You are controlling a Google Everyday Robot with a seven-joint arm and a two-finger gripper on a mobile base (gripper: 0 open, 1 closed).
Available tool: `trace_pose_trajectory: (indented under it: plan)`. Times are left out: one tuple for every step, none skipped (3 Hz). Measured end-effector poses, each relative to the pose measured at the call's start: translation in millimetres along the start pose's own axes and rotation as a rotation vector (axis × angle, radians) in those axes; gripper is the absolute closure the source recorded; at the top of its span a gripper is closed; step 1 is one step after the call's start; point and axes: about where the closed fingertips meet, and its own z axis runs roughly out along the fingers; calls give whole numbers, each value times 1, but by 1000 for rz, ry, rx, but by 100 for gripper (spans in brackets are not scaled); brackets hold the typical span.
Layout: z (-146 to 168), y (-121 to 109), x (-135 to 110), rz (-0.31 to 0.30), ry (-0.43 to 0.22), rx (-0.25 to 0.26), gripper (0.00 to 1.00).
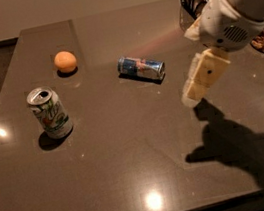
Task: Knock 7up can over
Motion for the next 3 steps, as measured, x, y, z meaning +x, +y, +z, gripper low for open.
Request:
trace_pose_trajectory:
  plan:
    - [26, 20, -23, -43, -67, -57, 0]
    - [39, 34, -39, -86, -115, -24, 0]
    - [40, 32, -44, -85, -131, -2, 0]
